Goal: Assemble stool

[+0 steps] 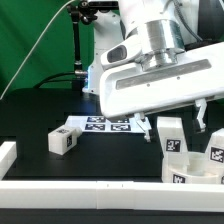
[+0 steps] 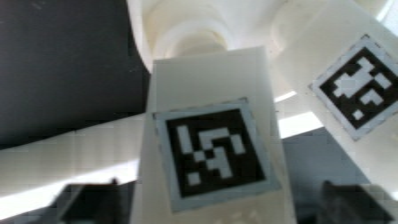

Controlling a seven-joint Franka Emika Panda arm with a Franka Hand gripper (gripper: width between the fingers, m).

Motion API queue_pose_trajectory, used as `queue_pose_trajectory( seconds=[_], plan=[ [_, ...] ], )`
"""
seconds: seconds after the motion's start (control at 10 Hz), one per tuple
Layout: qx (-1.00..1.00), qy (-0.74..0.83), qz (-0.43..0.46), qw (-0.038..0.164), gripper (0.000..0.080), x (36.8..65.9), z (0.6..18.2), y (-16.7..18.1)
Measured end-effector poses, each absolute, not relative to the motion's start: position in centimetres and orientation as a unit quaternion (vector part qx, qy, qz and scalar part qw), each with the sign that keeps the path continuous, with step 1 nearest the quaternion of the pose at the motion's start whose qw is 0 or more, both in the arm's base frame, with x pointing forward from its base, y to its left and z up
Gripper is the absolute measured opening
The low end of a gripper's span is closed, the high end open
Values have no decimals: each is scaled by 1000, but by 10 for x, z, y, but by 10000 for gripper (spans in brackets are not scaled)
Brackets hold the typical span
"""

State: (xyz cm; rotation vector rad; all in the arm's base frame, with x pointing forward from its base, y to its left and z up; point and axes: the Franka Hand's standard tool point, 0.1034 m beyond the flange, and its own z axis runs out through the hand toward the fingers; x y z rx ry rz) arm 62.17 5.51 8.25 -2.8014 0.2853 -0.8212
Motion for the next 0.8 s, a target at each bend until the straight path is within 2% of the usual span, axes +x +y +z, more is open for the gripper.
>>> queue_pose_trajectory(
  seconds=[0.2,0.6,0.8],
  plan=[
    [-949,96,-283,102,641,623,90,51],
    [-954,89,-268,102,649,635,121,39],
    [-954,89,-268,102,649,634,119,39]
  ],
)
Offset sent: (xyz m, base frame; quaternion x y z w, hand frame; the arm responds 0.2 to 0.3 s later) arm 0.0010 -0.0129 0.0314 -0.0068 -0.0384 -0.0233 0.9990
